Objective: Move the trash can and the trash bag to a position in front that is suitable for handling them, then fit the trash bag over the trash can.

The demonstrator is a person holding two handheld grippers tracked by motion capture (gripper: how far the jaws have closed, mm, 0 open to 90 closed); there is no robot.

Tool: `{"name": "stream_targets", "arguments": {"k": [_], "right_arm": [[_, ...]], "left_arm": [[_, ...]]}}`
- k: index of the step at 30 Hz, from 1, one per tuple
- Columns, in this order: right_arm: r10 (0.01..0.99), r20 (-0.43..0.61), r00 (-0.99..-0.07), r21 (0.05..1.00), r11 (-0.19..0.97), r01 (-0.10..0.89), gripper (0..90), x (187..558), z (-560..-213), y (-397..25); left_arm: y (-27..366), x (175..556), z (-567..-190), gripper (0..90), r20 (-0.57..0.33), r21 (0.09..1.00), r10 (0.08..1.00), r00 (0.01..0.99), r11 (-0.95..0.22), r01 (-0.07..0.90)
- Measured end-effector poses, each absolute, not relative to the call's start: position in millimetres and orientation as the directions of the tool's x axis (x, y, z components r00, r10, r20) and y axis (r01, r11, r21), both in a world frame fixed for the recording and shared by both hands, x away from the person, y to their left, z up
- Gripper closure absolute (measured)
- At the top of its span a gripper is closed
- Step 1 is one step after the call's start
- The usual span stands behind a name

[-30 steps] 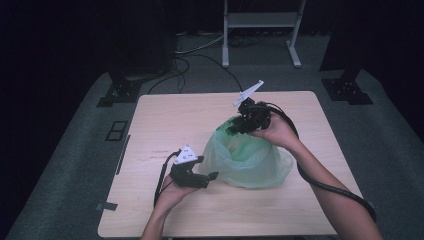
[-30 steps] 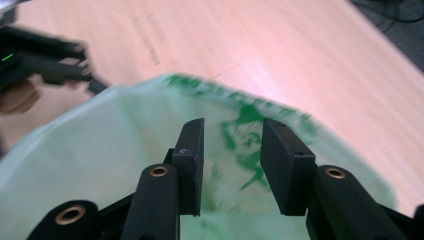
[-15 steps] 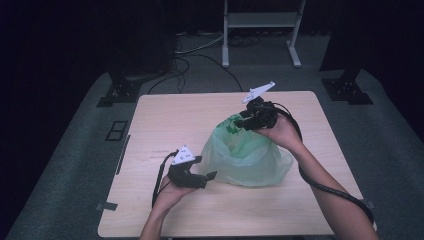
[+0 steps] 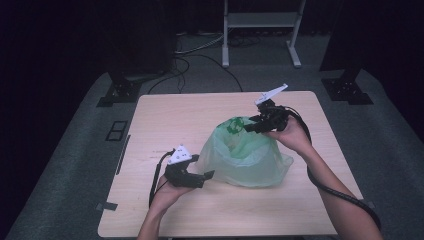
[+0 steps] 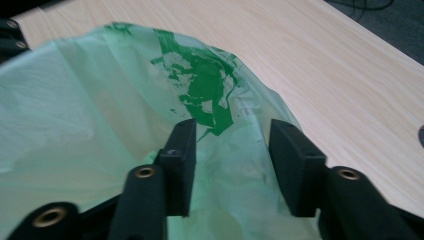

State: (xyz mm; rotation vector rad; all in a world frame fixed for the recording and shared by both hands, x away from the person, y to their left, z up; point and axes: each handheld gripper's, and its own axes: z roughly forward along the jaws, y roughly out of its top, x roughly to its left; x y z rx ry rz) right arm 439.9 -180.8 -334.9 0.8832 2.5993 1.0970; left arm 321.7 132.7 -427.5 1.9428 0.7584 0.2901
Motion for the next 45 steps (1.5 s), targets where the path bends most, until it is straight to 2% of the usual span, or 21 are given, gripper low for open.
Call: {"name": "stream_targets", "arguments": {"k": [2, 3, 7, 10, 12, 15, 33, 45], "right_arm": [[0.586, 0.076, -0.807, 0.714, 0.533, 0.454, 49.2, 439.1, -335.0, -184.0], [0.586, 0.103, -0.804, 0.731, 0.503, 0.460, 45.6, 436.5, -335.7, -190.4], [0.579, 0.154, -0.800, 0.753, 0.456, 0.474, 39.9, 430.4, -336.5, -206.0], [0.568, 0.200, -0.798, 0.769, 0.414, 0.487, 38.4, 427.7, -336.5, -216.1], [0.558, 0.289, -0.778, 0.779, 0.335, 0.530, 36.2, 427.0, -338.8, -233.2], [0.569, 0.315, -0.759, 0.779, 0.301, 0.549, 34.2, 426.2, -342.4, -246.7], [0.614, 0.326, -0.718, 0.795, 0.232, 0.560, 30.1, 405.9, -364.4, -286.7], [0.637, 0.370, -0.676, 0.777, 0.187, 0.602, 30.2, 396.4, -393.1, -305.9]], "left_arm": [[133.6, 321.3, -426.8, 15.3, -0.116, 0.868, 0.623, 0.774, -0.316, 0.384], [133.9, 320.7, -426.0, 11.4, -0.106, 0.866, 0.626, 0.773, -0.324, 0.381], [134.7, 320.4, -426.7, 11.0, -0.103, 0.864, 0.624, 0.775, -0.330, 0.380], [135.5, 320.7, -427.7, 9.8, -0.107, 0.860, 0.623, 0.775, -0.333, 0.386], [136.1, 321.4, -429.4, 9.7, -0.106, 0.857, 0.621, 0.776, -0.339, 0.388], [136.9, 321.4, -431.5, 9.7, -0.108, 0.852, 0.622, 0.775, -0.344, 0.395], [146.6, 323.2, -430.7, 8.7, -0.124, 0.855, 0.638, 0.760, -0.320, 0.408], [150.5, 325.8, -435.7, 8.6, -0.131, 0.844, 0.643, 0.755, -0.327, 0.424]]}}
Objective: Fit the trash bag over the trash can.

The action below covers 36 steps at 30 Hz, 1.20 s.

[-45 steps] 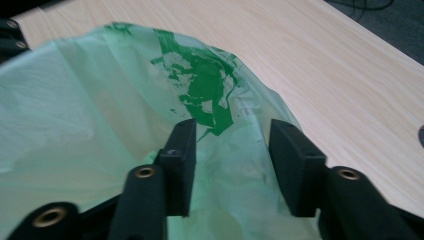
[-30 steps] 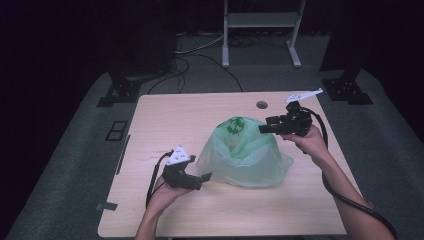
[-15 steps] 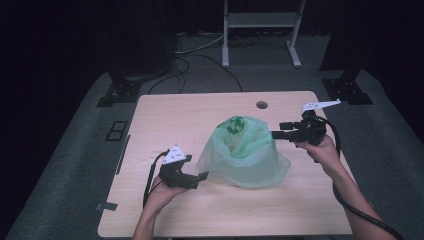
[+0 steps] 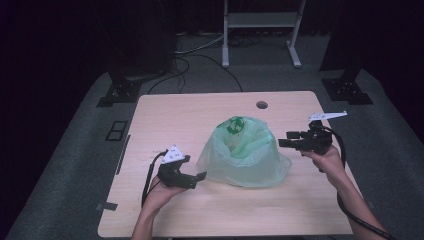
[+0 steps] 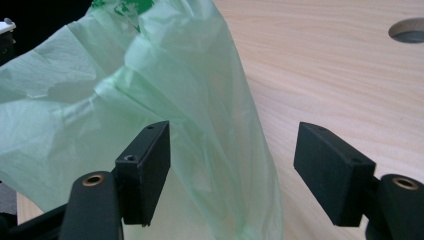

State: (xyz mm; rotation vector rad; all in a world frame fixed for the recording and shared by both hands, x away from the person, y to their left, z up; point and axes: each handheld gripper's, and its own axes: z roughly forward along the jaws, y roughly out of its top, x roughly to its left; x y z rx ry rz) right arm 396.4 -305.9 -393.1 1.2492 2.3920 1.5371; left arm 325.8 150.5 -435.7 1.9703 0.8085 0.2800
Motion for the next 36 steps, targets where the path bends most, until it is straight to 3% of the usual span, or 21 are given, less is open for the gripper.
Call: {"name": "stream_targets", "arguments": {"k": [36], "right_arm": [[0.688, 0.395, -0.608, 0.749, 0.141, 0.647, 30.2, 335.9, -450.7, -348.0]], "left_arm": [[159.6, 321.6, -440.1, 8.7, -0.149, 0.845, 0.670, 0.727, -0.296, 0.446]]}}
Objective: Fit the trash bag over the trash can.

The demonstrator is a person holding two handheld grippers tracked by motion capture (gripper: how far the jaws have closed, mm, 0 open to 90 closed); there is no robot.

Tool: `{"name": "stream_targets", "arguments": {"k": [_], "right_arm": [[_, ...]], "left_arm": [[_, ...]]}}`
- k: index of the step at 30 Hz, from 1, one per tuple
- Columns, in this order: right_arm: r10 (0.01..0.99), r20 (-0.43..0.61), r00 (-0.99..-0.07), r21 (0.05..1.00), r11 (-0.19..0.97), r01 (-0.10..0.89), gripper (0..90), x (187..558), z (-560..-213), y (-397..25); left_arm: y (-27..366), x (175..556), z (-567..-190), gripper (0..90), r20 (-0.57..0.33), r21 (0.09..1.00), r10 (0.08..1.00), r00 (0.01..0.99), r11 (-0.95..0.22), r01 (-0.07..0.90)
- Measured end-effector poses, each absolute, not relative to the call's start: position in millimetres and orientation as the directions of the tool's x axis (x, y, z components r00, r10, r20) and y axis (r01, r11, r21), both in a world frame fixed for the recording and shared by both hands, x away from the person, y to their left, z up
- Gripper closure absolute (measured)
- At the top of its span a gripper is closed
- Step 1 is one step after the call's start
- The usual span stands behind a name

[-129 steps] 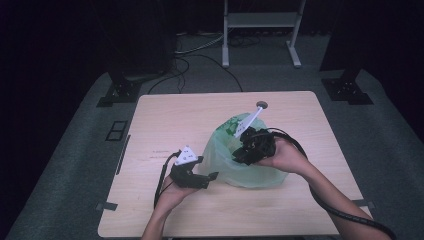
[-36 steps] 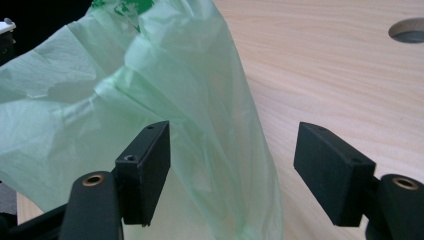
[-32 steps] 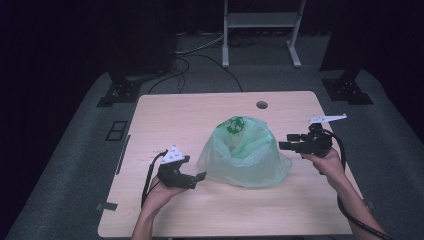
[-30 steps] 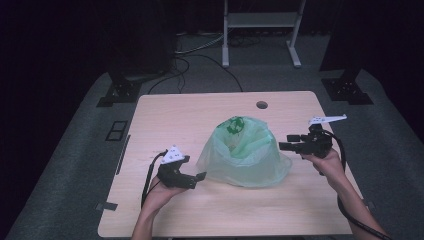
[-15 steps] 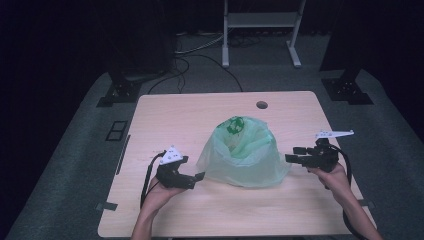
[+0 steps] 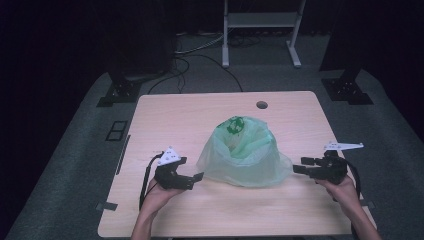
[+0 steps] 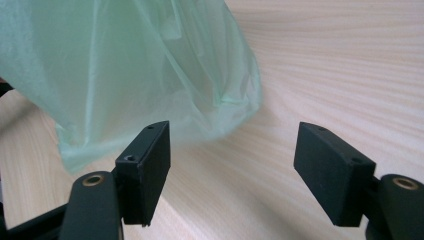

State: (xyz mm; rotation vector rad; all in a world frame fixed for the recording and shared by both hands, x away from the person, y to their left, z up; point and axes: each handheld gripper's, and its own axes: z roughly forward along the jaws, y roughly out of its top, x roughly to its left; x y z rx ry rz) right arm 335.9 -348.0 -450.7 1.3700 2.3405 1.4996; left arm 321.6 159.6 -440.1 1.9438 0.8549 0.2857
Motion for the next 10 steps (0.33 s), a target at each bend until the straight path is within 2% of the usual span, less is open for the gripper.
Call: {"name": "stream_targets", "arguments": {"k": [10], "right_arm": [[0.690, 0.406, -0.600, 0.755, 0.117, 0.645, 30.2, 313.8, -461.6, -354.9]], "left_arm": [[158.6, 321.7, -440.8, 8.6, -0.150, 0.842, 0.672, 0.725, -0.298, 0.450]]}}
